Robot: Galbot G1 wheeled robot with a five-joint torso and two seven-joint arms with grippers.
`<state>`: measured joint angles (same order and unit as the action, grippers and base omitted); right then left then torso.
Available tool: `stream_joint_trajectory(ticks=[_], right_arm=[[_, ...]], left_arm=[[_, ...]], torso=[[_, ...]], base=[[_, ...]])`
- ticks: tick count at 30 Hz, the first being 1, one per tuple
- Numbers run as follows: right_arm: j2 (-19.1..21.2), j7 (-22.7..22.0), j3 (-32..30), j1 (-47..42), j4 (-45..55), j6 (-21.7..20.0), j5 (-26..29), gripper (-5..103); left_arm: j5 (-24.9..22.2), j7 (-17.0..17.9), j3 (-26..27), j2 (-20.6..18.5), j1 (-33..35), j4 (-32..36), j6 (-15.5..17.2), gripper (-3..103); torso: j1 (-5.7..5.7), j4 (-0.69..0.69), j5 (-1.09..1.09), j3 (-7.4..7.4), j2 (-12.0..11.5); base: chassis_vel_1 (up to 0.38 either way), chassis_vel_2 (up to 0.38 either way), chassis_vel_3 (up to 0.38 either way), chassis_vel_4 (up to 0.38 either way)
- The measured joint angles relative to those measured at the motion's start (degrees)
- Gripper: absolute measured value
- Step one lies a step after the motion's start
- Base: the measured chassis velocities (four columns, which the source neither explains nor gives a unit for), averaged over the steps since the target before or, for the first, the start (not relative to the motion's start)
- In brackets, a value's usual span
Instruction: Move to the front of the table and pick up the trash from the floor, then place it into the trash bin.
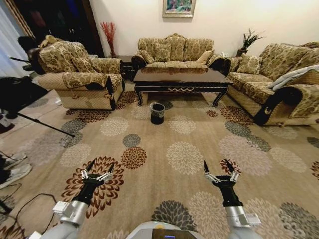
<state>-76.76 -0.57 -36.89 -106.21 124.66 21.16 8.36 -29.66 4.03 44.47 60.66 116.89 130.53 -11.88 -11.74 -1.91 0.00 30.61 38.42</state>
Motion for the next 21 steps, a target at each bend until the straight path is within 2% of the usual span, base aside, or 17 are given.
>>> stream_joint_trajectory(ticks=[21], right_arm=[[0.00, 0.00, 0.00, 0.00, 0.00, 0.00, 0.00, 100]], left_arm=[[0.00, 0.00, 0.00, 0.00, 0.00, 0.00, 0.00, 100]], torso=[[-2.20, 0.00, 0.00, 3.06, 5.26]], base=[[0.000, 0.000, 0.000, 0.000]])
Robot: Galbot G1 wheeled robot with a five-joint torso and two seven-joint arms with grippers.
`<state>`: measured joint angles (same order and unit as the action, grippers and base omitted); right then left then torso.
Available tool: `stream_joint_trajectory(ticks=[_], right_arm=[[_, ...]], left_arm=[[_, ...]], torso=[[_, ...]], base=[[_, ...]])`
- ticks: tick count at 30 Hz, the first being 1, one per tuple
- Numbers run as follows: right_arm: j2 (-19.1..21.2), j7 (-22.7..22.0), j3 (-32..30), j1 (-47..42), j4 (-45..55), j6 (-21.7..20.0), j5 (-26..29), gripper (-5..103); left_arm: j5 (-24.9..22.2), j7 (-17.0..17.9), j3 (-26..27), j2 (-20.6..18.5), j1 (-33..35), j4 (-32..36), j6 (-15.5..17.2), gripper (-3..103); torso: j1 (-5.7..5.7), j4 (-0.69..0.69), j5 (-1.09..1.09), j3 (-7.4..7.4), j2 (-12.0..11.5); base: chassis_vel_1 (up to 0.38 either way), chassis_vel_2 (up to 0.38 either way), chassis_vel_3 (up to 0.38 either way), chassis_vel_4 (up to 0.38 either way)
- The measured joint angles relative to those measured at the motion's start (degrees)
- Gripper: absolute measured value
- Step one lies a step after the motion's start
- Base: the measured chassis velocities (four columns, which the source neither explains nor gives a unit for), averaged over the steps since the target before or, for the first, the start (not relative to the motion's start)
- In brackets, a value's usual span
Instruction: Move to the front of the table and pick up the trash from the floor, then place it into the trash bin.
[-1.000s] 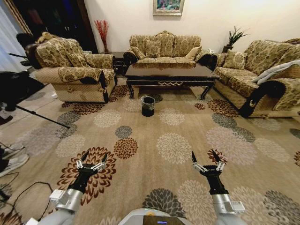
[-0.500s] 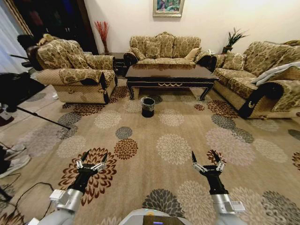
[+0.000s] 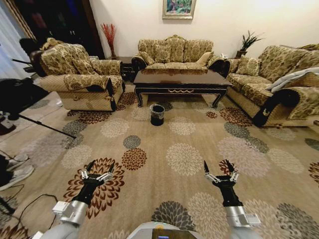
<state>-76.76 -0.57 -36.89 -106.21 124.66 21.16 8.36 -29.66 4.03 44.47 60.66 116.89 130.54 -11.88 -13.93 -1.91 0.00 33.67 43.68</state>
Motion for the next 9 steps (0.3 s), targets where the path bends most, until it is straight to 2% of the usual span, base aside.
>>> stream_joint_trajectory(ticks=[9], right_arm=[[0.00, 0.00, 0.00, 0.00, 0.00, 0.00, 0.00, 100]], left_arm=[[0.00, 0.00, 0.00, 0.00, 0.00, 0.00, 0.00, 100]], torso=[[-1.04, 0.00, 0.00, 1.40, 2.45]], base=[[0.000, 0.000, 0.000, 0.000]])
